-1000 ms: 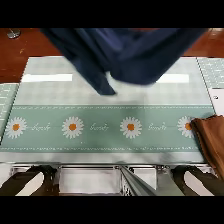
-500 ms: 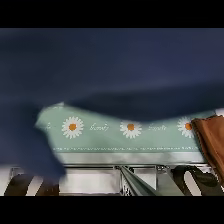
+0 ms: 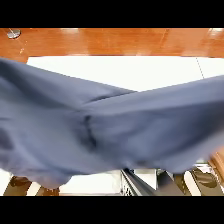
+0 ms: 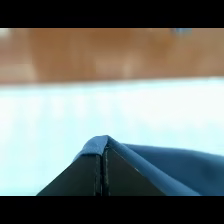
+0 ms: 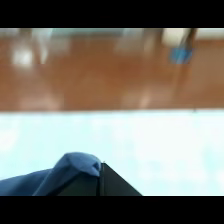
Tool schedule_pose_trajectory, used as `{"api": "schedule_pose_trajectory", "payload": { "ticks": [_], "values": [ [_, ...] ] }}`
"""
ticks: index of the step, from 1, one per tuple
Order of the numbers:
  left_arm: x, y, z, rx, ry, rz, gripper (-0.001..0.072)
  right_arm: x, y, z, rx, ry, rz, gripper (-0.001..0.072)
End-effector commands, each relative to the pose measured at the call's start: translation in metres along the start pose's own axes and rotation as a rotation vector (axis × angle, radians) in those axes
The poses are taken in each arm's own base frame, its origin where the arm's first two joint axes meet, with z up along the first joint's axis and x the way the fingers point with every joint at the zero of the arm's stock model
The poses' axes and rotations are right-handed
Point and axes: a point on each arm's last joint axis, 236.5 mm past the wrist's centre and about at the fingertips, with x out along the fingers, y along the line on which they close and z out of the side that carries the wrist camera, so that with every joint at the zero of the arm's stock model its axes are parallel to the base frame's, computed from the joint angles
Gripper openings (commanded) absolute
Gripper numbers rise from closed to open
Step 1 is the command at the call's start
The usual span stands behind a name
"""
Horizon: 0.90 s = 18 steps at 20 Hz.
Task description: Fold the shirts.
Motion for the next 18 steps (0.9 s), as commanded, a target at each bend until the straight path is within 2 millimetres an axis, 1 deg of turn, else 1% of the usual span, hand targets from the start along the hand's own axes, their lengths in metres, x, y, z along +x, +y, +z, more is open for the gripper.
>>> {"api": "schedule_pose_trajectory", "payload": {
  "ticks": [1, 3, 4, 5, 6, 8, 10, 12, 13, 14, 15, 16, 17, 18],
  "values": [
    [0.099, 0.013, -0.070, -0.133, 0.162, -0.090, 0.0024, 0.100, -0.006, -0.053, 0.099, 0.156, 0.073, 0.0019],
    [0.148, 0.025, -0.097, -0.228, 0.194, -0.104, 0.0024, 0.163, -0.016, -0.082, 0.173, 0.248, 0.085, 0.0018],
    [0.170, 0.030, -0.114, -0.239, 0.234, -0.105, 0.0025, 0.193, -0.017, -0.095, 0.203, 0.293, 0.109, 0.0019],
    [0.189, 0.032, -0.129, -0.221, 0.278, -0.112, 0.0025, 0.220, -0.016, -0.104, 0.225, 0.328, 0.136, 0.0019],
    [0.208, 0.033, -0.141, -0.227, 0.316, -0.115, 0.0025, 0.249, -0.018, -0.112, 0.253, 0.347, 0.155, 0.0019],
    [0.245, 0.039, -0.152, -0.254, 0.332, -0.103, 0.0025, 0.302, -0.027, -0.130, 0.350, 0.368, 0.154, 0.0019],
    [0.278, 0.043, -0.161, -0.310, 0.346, -0.101, 0.0026, 0.346, -0.034, -0.151, 0.486, 0.386, 0.146, 0.0019],
    [0.298, 0.041, -0.168, -0.375, 0.380, -0.125, 0.0027, 0.377, -0.035, -0.173, 0.586, 0.435, 0.154, 0.0020],
    [0.304, 0.039, -0.169, -0.398, 0.391, -0.135, 0.0032, 0.388, -0.031, -0.182, 0.636, 0.461, 0.170, 0.0024],
    [0.309, 0.039, -0.169, -0.415, 0.395, -0.139, 0.0146, 0.395, -0.028, -0.187, 0.681, 0.473, 0.184, 0.0159],
    [0.311, 0.040, -0.168, -0.432, 0.398, -0.135, 0.0455, 0.400, -0.025, -0.189, 0.714, 0.481, 0.195, 0.0491],
    [0.310, 0.044, -0.166, -0.427, 0.399, -0.131, 0.0702, 0.401, -0.025, -0.188, 0.718, 0.485, 0.203, 0.0633],
    [0.303, 0.051, -0.166, -0.404, 0.427, -0.123, 0.0704, 0.396, -0.029, -0.185, 0.710, 0.494, 0.211, 0.0634],
    [0.291, 0.064, -0.171, -0.372, 0.485, -0.105, 0.0704, 0.387, -0.035, -0.181, 0.697, 0.512, 0.223, 0.0633]
  ]
}}
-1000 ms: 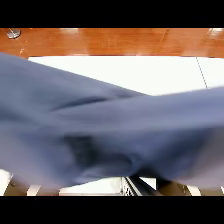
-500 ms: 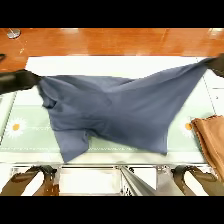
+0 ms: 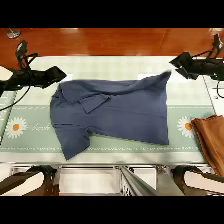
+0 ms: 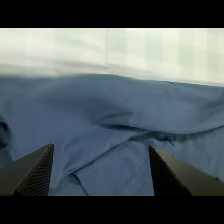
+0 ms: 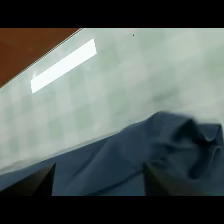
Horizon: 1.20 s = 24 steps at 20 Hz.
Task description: Fold the shirts.
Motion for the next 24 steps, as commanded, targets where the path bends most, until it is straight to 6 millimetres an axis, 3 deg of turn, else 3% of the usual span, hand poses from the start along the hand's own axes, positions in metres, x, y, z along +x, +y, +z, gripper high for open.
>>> {"api": "schedule_pose_trajectory", "payload": {
  "ticks": [1, 3, 5, 7, 9, 11, 14, 19, 24],
  "values": [
    [-0.020, 0.039, -0.013, 0.026, 0.144, 0.093, 0.0704, -0.016, -0.012, 0.001, 0.032, 0.074, 0.020, 0.0633],
    [-0.047, 0.087, -0.040, -0.028, 0.271, 0.183, 0.0702, -0.054, -0.051, -0.020, -0.027, 0.189, -0.092, 0.0633],
    [-0.057, 0.108, -0.081, -0.194, 0.361, 0.152, 0.0702, -0.087, -0.102, -0.061, -0.062, 0.309, -0.276, 0.0633],
    [-0.064, 0.124, -0.137, -0.327, 0.470, 0.133, 0.0702, -0.103, -0.124, -0.106, -0.045, 0.323, -0.324, 0.0633],
    [-0.066, 0.128, -0.169, -0.444, 0.486, 0.052, 0.0702, -0.105, -0.119, -0.146, -0.029, 0.271, -0.268, 0.0633],
    [-0.064, 0.128, -0.175, -0.570, 0.417, -0.050, 0.0702, -0.102, -0.098, -0.180, 0.006, 0.230, -0.152, 0.0633],
    [-0.057, 0.141, -0.184, -0.639, 0.348, -0.057, 0.0701, -0.102, -0.079, -0.213, 0.055, 0.227, -0.043, 0.0632],
    [-0.036, 0.140, -0.200, -0.573, 0.367, -0.009, 0.0701, -0.101, -0.077, -0.229, 0.084, 0.257, -0.018, 0.0632],
    [-0.011, 0.123, -0.204, -0.473, 0.401, -0.004, 0.0701, -0.102, -0.077, -0.230, 0.118, 0.261, -0.021, 0.0632]
  ]
}}
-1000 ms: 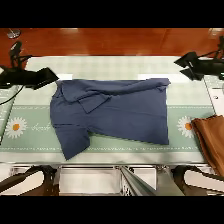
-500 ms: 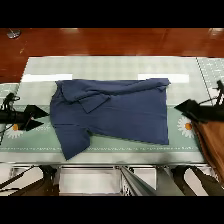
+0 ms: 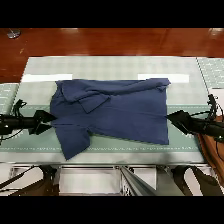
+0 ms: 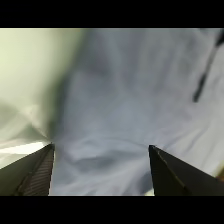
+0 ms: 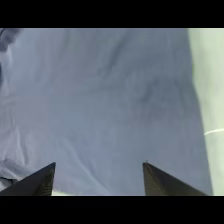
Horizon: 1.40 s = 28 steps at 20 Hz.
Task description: Fold the shirts.
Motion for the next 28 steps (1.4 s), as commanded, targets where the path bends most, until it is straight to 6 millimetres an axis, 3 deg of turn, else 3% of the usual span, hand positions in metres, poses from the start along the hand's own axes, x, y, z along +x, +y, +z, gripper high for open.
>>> {"api": "schedule_pose_trajectory", "payload": {
  "ticks": [1, 3, 4, 5, 6, 7, 8, 11, 13, 19, 28],
  "values": [
    [0.020, -0.005, -0.002, 0.078, 0.011, 0.045, 0.0700, -0.001, -0.001, 0.004, 0.035, -0.023, -0.003, 0.0631],
    [0.022, -0.009, -0.003, 0.098, 0.021, 0.047, 0.0680, -0.020, -0.019, 0.029, 0.039, -0.098, -0.094, 0.0631],
    [0.022, -0.010, -0.003, 0.100, 0.023, 0.045, 0.0539, -0.036, -0.035, 0.038, 0.042, -0.122, -0.162, 0.0631],
    [0.022, -0.011, -0.003, 0.102, 0.024, 0.044, 0.0333, -0.048, -0.050, 0.040, 0.057, -0.124, -0.228, 0.0631],
    [0.023, -0.012, -0.004, 0.111, 0.028, 0.046, 0.0178, -0.056, -0.066, 0.033, 0.084, -0.097, -0.290, 0.0631],
    [0.024, -0.014, -0.005, 0.132, 0.034, 0.046, 0.0077, -0.057, -0.080, 0.019, 0.122, -0.053, -0.341, 0.0631],
    [0.025, -0.015, -0.005, 0.154, 0.036, 0.045, 0.0025, -0.051, -0.087, -0.001, 0.159, 0.014, -0.359, 0.0631],
    [0.022, -0.019, 0.000, 0.167, 0.028, 0.043, 0.0024, -0.029, -0.096, -0.061, 0.172, 0.221, -0.373, 0.0631],
    [0.020, -0.022, 0.000, 0.173, 0.032, 0.039, 0.0025, -0.019, -0.093, -0.078, 0.171, 0.276, -0.363, 0.0631],
    [0.020, -0.022, -0.002, 0.173, 0.039, 0.036, 0.0025, -0.006, -0.088, -0.092, 0.113, 0.378, -0.362, 0.0631],
    [0.020, -0.022, -0.001, 0.172, 0.035, 0.038, 0.0025, 0.070, -0.057, -0.056, 0.141, 0.282, -0.230, 0.0629]
  ]
}}
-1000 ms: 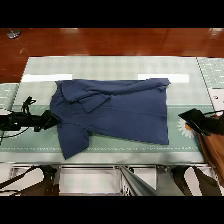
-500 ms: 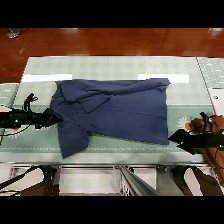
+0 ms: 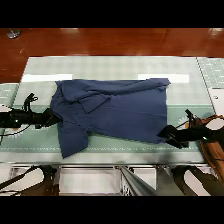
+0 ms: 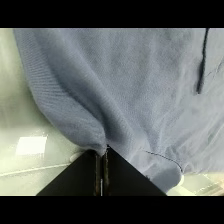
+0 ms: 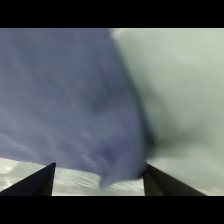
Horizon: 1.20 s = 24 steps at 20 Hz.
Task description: Fold the shirts.
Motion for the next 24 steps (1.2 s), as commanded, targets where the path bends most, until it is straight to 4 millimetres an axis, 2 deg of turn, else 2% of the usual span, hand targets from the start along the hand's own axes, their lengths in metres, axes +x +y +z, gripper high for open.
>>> {"api": "schedule_pose_trajectory", "payload": {
  "ticks": [1, 4, 5, 6, 8, 10, 11, 12, 13, 14, 15, 17, 18, 20, 21, 23, 24],
  "values": [
    [0.000, 0.000, 0.001, 0.000, -0.002, 0.001, 0.0025, 0.016, 0.022, 0.026, 0.013, -0.067, 0.050, 0.0621],
    [0.000, 0.000, 0.001, 0.000, -0.002, 0.001, 0.0024, 0.021, 0.026, 0.013, -0.033, 0.021, 0.041, 0.0535],
    [0.000, 0.000, 0.001, 0.000, -0.002, 0.001, 0.0025, 0.019, 0.028, 0.011, -0.060, 0.036, 0.044, 0.0105],
    [0.000, 0.000, 0.000, 0.000, -0.001, 0.000, 0.0024, 0.015, 0.032, 0.012, -0.089, 0.029, 0.051, 0.0019],
    [0.000, -0.001, -0.002, 0.001, 0.008, -0.004, 0.0025, 0.006, 0.041, 0.016, -0.132, 0.026, 0.058, 0.0018],
    [-0.004, -0.007, -0.001, 0.009, 0.015, -0.019, 0.0024, -0.007, 0.055, 0.028, -0.166, -0.001, 0.073, 0.0018],
    [-0.010, -0.018, 0.005, 0.020, 0.002, -0.045, 0.0024, -0.021, 0.069, 0.040, -0.197, -0.037, 0.088, 0.0018],
    [-0.021, -0.038, 0.019, 0.050, -0.040, -0.095, 0.0024, -0.041, 0.090, 0.058, -0.242, -0.093, 0.109, 0.0018],
    [-0.041, -0.068, 0.038, 0.098, -0.115, -0.168, 0.0024, -0.067, 0.114, 0.076, -0.292, -0.161, 0.131, 0.0018],
    [-0.067, -0.102, 0.058, 0.144, -0.207, -0.242, 0.0024, -0.104, 0.144, 0.096, -0.358, -0.257, 0.159, 0.0018],
    [-0.101, -0.139, 0.078, 0.204, -0.316, -0.313, 0.0024, -0.144, 0.173, 0.112, -0.426, -0.363, 0.180, 0.0018],
    [-0.193, -0.220, 0.103, 0.410, -0.563, -0.396, 0.0024, -0.241, 0.223, 0.135, -0.535, -0.616, 0.169, 0.0018],
    [-0.237, -0.253, 0.103, 0.513, -0.669, -0.392, 0.0024, -0.290, 0.242, 0.136, -0.586, -0.734, 0.155, 0.0018],
    [-0.323, -0.316, 0.085, 0.710, -0.886, -0.369, 0.0024, -0.383, 0.271, 0.114, -0.673, -0.946, 0.124, 0.0018],
    [-0.359, -0.338, 0.068, 0.780, -0.974, -0.333, 0.0024, -0.422, 0.280, 0.093, -0.714, -1.042, 0.113, 0.0018],
    [-0.408, -0.362, 0.032, 0.855, -1.100, -0.222, 0.0024, -0.476, 0.285, 0.041, -0.777, -1.185, 0.108, 0.0018],
    [-0.425, -0.366, 0.012, 0.870, -1.148, -0.165, 0.0024, -0.491, 0.282, 0.013, -0.809, -1.233, 0.100, 0.0018]
  ]
}}
